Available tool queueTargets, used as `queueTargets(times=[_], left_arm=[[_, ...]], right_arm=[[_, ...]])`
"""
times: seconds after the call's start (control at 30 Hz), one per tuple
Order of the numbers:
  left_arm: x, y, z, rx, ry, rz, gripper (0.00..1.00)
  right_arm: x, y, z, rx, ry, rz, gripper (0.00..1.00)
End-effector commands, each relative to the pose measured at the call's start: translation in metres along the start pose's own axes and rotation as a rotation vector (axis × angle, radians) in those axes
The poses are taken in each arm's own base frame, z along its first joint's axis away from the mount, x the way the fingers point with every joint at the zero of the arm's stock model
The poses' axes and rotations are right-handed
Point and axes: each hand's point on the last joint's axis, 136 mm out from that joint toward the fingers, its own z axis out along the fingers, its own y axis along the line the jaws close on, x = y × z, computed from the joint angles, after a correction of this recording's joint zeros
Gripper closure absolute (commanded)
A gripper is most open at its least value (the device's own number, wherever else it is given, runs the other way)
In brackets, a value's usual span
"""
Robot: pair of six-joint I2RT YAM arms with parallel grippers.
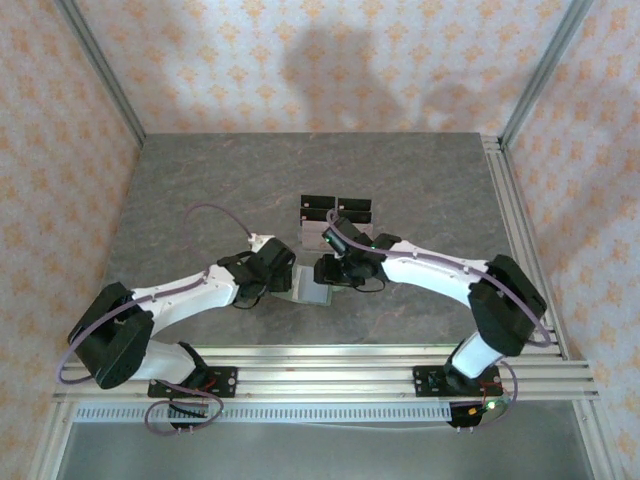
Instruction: Put the credit cards into the card holder
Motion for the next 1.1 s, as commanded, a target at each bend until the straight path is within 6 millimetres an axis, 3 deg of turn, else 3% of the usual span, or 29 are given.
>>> queueTargets(times=[0.0,0.67,1.07], left_arm=[[0.009,0.015,0.006,-0.062,0.015,0.016,0.18],[0.031,0.014,0.024,-0.033,0.052,-0.025,0.20],[0.041,0.014,0.027,-0.006,0.061,-0.051,0.22]], right_arm=[[-0.011,0.017,0.007,-0.047,-0.019,0.011,0.52],[-0.002,0.001,0.048,0.009,0.041,0.044,0.52],[-0.004,0.024,0.052,-0.110,0.058,0.053,0.52]])
